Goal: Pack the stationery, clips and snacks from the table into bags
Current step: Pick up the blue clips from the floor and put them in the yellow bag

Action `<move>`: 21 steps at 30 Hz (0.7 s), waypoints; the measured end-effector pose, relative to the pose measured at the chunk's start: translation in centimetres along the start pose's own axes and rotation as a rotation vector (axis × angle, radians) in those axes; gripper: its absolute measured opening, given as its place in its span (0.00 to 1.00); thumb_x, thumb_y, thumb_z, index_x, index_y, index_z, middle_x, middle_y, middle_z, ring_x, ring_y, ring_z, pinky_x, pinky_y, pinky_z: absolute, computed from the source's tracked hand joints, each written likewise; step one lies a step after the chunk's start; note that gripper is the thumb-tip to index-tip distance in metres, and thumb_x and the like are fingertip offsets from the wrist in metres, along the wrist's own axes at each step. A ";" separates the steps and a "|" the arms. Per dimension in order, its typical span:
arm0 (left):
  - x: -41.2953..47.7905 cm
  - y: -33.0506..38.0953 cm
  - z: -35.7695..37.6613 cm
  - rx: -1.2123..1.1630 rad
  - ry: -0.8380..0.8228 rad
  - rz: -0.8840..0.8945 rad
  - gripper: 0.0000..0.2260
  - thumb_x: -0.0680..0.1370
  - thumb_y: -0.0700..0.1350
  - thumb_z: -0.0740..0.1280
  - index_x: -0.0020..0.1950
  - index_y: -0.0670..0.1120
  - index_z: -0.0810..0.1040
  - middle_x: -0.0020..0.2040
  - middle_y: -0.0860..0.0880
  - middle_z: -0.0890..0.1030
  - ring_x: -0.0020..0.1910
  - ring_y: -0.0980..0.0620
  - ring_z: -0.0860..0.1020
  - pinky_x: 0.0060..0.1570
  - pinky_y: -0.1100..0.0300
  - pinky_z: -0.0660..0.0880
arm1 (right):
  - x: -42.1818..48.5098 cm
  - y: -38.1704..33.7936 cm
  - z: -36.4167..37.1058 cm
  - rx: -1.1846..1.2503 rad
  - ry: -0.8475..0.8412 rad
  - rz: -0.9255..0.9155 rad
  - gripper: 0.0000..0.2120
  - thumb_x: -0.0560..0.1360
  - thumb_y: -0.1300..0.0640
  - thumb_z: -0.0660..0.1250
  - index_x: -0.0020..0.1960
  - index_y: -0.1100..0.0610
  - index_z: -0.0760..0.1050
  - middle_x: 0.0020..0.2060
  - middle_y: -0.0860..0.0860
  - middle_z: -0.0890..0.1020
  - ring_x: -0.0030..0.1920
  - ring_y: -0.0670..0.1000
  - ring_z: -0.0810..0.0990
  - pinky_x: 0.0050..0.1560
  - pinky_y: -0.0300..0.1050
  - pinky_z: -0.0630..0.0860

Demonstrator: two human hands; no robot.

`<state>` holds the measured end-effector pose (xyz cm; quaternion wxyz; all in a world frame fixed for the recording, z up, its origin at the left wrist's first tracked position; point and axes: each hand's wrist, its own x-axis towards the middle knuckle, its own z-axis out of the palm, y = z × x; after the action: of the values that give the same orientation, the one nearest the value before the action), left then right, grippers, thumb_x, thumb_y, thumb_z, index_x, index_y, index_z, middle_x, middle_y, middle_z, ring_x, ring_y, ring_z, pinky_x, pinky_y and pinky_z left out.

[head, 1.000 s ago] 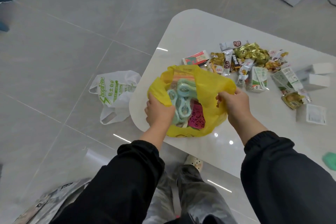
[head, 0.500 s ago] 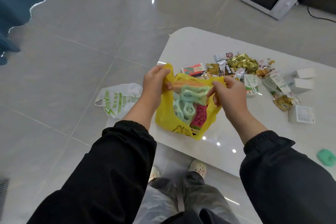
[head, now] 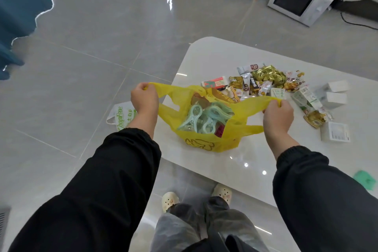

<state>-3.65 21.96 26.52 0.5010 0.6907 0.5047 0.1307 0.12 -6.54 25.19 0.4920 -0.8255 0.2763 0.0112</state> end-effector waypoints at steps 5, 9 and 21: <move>-1.0 -1.6 2.2 0.167 -0.247 0.211 0.06 0.75 0.38 0.60 0.45 0.44 0.76 0.48 0.47 0.77 0.44 0.50 0.73 0.41 0.60 0.69 | -0.4 1.5 1.1 -0.159 -0.244 -0.428 0.06 0.76 0.63 0.60 0.53 0.62 0.69 0.54 0.52 0.68 0.53 0.47 0.66 0.54 0.35 0.62; -0.8 -4.9 4.8 0.374 -0.496 0.248 0.22 0.73 0.34 0.59 0.65 0.48 0.68 0.63 0.45 0.75 0.53 0.43 0.77 0.49 0.49 0.75 | 1.4 3.3 3.9 -0.162 -0.416 -0.300 0.28 0.78 0.60 0.58 0.75 0.57 0.53 0.74 0.54 0.57 0.73 0.52 0.57 0.72 0.48 0.56; -0.8 -14.0 8.7 0.672 -0.692 0.454 0.30 0.76 0.39 0.61 0.77 0.49 0.57 0.78 0.47 0.53 0.76 0.48 0.54 0.73 0.47 0.54 | 2.9 8.7 10.4 -0.955 -0.604 -0.481 0.29 0.80 0.40 0.49 0.77 0.52 0.53 0.77 0.52 0.55 0.76 0.54 0.50 0.72 0.65 0.46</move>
<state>-5.96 16.27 11.17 0.3485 0.9077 0.1617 -0.1686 1.13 -2.49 12.01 0.1132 -0.9543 -0.1048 0.2560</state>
